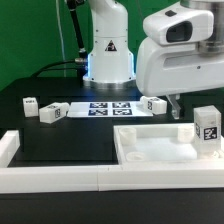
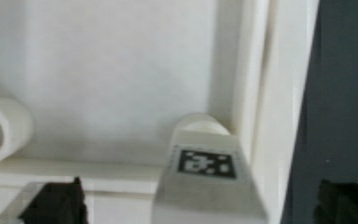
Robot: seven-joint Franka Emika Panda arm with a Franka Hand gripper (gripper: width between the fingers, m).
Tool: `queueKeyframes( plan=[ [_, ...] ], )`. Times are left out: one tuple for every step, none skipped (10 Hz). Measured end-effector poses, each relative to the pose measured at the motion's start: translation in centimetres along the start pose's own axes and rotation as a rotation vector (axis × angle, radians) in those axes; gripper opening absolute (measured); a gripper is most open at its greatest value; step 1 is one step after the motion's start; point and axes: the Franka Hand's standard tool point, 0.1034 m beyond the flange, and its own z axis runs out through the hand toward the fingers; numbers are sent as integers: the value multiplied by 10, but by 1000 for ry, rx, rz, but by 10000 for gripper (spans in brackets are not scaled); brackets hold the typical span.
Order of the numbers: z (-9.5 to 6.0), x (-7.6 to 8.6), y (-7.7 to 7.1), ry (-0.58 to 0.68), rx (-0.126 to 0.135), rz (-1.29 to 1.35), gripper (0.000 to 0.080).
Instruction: Assemble square table
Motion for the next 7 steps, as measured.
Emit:
queueKeyframes(
  plan=[
    [7, 3, -2, -3, 3, 15, 649],
    [13, 3, -5, -10, 4, 25, 649],
    [13, 3, -5, -10, 6, 39, 649],
    [13, 3, -8, -9, 5, 49, 649],
    [14, 3, -8, -10, 5, 59, 649],
    [14, 3, -7, -11, 5, 67, 523],
    [14, 3, -8, -11, 5, 97, 385]
  ],
)
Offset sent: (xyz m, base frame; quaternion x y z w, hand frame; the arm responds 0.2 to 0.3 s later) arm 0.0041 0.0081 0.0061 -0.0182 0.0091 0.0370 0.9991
